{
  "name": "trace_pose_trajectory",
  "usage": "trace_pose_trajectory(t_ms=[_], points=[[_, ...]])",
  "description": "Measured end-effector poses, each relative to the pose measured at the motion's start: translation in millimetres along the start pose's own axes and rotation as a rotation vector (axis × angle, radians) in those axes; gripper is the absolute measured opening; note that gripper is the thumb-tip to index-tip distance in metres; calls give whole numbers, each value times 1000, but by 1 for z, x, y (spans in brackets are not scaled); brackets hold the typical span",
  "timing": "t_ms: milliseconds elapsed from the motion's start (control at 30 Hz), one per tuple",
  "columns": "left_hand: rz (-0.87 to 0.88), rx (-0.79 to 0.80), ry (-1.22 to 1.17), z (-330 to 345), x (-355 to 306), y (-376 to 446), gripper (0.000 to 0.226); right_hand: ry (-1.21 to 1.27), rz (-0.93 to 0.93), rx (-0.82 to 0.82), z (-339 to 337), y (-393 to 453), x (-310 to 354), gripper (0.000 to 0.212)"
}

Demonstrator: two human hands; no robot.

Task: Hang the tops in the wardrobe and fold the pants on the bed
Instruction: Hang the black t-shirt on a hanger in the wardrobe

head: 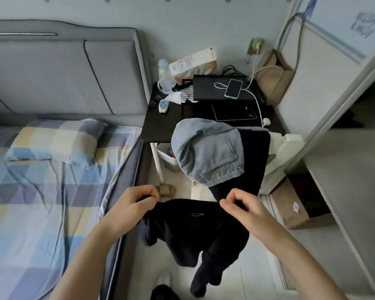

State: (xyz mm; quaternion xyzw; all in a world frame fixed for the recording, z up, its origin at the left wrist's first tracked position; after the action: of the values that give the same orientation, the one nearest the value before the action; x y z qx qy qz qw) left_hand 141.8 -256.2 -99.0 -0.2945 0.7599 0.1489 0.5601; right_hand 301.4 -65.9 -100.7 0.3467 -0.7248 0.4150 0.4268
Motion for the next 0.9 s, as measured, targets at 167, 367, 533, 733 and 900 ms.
trace_pose_trajectory(t_ms=[167, 367, 533, 733, 900], points=[[165, 53, 318, 18, 11, 41, 41, -95, -8, -234, -23, 0, -2, 24], [146, 403, 608, 45, 26, 85, 24, -314, 22, -497, -36, 10, -4, 21], [234, 554, 997, 79, 25, 112, 37, -413, -23, -497, -26, 35, 15, 31], [494, 536, 447, 131, -25, 133, 13, -453, -146, -549, -16, 54, 48, 28], [589, 571, 85, 145, -71, 152, 17, -350, -34, -832, -53, 33, 44, 42]])
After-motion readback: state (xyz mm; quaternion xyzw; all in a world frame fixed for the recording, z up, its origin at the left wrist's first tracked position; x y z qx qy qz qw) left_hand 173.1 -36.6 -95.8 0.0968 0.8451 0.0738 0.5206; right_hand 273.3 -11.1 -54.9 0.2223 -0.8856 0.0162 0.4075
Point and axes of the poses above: each hand's wrist, its own y-axis towards the middle knuckle, its own z-axis out of the palm, x = y × z, the point moved 6 cm from there along y, towards the middle knuckle, and after that the axes turned 9 degrees about z, right-handed, at the moved point
